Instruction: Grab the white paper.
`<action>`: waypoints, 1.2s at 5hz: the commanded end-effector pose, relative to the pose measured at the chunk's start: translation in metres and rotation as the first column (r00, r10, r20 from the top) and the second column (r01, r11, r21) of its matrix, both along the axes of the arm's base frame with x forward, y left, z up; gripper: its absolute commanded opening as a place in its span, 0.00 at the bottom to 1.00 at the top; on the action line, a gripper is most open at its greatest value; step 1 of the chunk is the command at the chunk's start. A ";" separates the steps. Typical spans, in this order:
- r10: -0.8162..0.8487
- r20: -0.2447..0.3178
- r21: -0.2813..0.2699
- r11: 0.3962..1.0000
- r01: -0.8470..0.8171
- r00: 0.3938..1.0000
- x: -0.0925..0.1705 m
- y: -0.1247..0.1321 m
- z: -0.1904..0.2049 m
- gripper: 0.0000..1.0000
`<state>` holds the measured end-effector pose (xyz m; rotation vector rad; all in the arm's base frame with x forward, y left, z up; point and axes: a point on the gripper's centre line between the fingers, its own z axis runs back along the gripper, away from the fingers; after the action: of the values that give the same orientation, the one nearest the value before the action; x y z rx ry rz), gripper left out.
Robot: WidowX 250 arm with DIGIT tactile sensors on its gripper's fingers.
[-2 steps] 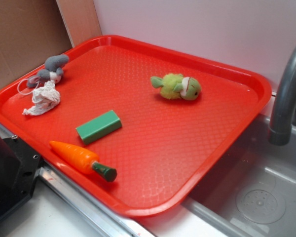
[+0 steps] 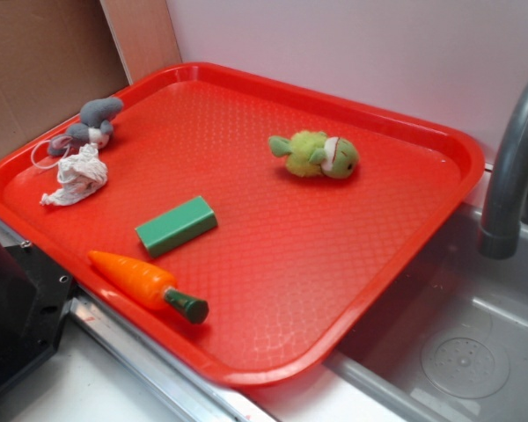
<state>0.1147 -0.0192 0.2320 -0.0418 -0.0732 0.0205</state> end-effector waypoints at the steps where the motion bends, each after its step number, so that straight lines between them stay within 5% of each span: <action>1: 0.347 0.034 -0.034 0.938 -0.346 0.937 0.009 0.022 -0.024 1.00; 2: 0.495 0.009 -0.018 0.869 -0.495 0.869 0.014 0.032 -0.051 1.00; 4: 0.689 0.107 0.000 0.721 -0.693 0.717 0.017 0.058 -0.107 1.00; 6: 0.682 0.161 0.050 0.717 -0.696 0.714 0.022 0.080 -0.150 1.00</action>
<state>0.1371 0.0538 0.0763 0.0872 -0.2029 0.7575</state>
